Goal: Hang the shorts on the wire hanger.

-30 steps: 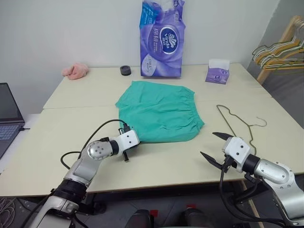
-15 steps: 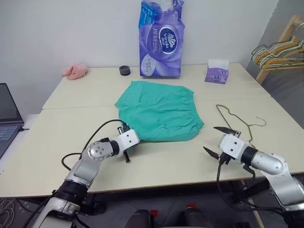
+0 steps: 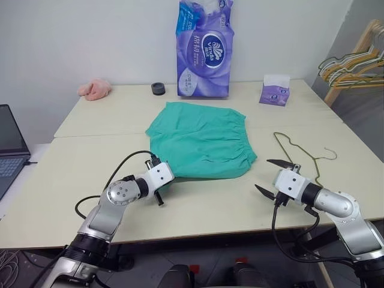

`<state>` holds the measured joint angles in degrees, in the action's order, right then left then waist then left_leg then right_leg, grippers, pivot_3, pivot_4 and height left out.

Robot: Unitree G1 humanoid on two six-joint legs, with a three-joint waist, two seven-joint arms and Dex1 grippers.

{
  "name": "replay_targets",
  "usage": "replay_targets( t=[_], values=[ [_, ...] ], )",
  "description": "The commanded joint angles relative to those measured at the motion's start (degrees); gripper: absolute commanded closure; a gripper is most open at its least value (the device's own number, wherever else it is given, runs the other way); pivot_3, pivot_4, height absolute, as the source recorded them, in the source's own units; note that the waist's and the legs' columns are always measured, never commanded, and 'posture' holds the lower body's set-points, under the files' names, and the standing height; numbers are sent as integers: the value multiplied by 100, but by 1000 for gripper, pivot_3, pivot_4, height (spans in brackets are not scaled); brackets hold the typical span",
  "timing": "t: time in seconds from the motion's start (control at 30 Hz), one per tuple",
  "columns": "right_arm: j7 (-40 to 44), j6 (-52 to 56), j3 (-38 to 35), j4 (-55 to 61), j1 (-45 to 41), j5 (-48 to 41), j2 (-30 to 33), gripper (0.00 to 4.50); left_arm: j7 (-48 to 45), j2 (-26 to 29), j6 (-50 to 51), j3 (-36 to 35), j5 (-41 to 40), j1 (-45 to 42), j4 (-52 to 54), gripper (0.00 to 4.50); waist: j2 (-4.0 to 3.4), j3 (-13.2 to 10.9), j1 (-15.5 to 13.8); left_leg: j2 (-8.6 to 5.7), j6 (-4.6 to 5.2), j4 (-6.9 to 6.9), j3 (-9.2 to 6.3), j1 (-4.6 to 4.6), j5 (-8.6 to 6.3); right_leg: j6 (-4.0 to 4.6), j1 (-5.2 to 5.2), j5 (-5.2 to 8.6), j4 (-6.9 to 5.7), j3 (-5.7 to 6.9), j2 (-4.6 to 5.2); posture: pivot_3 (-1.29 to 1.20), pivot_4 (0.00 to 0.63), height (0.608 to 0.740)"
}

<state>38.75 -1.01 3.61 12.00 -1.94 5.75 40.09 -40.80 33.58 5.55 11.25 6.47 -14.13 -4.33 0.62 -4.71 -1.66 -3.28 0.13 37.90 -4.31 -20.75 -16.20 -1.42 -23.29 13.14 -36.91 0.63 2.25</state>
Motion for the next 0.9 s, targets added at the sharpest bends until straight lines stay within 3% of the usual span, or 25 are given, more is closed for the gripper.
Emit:
replay_targets(
  t=[0.03, 0.4, 0.57, 0.9],
  values=[
    [4, -192, 21, -16, -206, 86, 32, 0, 20, 27, 19, -176, -98, -18, 288, 4475, 0, 0, -1, 0, 0, 0, 0, 0, 0, 0, 0, 0, 0, 0, 0, 61, 73, 740],
    [-66, -551, 351, -504, -681, 474, -16, 0, 44, 58, 200, -256, -151, 171, 601, 4475, 1, -6, -50, 0, 0, 0, 0, 0, 0, 1, 0, 0, 0, 0, 0, 87, 80, 740],
    [-346, -1354, 963, -1368, -1290, 1497, 98, 0, 33, 56, 262, -292, -166, 130, 649, 4475, 1, -28, -54, 0, 0, 0, 2, 2, 0, 2, -1, 1, -2, -1, -1, 84, 79, 740],
    [-992, -1898, 1486, -2999, -2339, 2319, -263, 0, 54, 51, 369, -431, -233, 4, 717, 4475, 6, -38, -119, -1, -1, 0, 1, 2, 1, 31, -1, -16, -3, -2, -1, 89, 64, 740]
  ],
)
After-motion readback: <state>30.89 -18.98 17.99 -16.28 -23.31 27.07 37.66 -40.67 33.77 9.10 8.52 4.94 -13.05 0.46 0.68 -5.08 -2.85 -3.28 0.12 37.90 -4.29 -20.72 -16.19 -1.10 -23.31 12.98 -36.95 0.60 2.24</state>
